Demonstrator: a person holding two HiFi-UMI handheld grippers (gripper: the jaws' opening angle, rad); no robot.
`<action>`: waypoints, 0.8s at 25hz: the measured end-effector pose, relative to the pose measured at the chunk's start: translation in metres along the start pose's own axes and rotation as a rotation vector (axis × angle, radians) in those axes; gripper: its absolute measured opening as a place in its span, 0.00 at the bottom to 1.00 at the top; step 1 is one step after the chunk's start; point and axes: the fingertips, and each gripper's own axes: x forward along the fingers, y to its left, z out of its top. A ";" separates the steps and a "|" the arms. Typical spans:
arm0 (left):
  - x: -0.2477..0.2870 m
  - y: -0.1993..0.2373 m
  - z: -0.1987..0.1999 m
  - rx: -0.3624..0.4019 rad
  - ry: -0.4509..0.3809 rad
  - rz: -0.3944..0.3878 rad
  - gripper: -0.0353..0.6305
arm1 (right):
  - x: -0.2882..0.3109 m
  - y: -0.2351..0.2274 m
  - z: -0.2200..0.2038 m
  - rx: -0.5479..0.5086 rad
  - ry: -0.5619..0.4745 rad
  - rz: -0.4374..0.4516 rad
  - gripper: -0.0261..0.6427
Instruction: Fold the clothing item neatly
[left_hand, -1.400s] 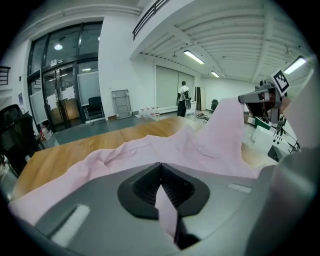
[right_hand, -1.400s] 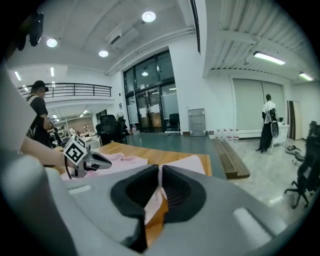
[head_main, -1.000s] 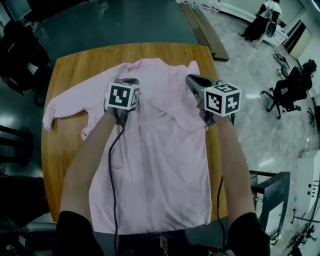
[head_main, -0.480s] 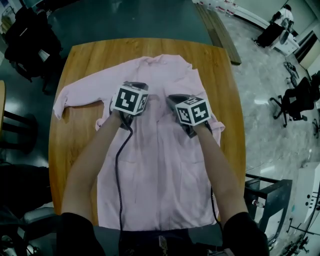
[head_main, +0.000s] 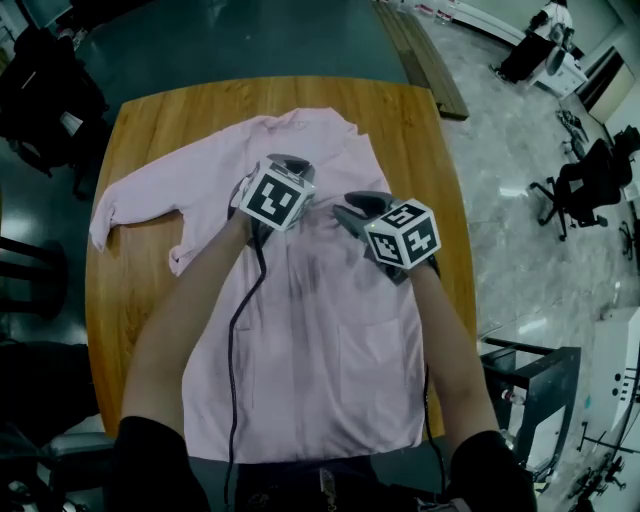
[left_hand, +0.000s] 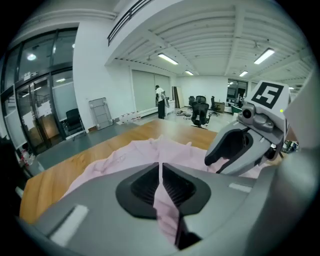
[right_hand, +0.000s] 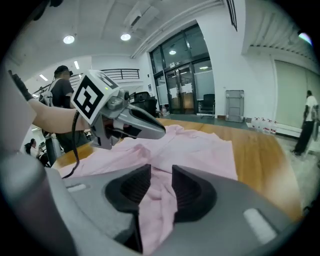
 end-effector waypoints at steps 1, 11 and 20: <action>0.009 -0.013 0.008 0.024 -0.001 -0.022 0.10 | -0.008 -0.012 -0.006 0.010 0.007 -0.024 0.22; 0.118 -0.092 0.037 0.281 0.120 -0.142 0.30 | -0.022 -0.078 -0.052 0.038 0.075 -0.110 0.22; 0.098 -0.054 0.030 0.209 0.139 -0.114 0.08 | -0.007 -0.085 -0.085 -0.015 0.194 -0.119 0.22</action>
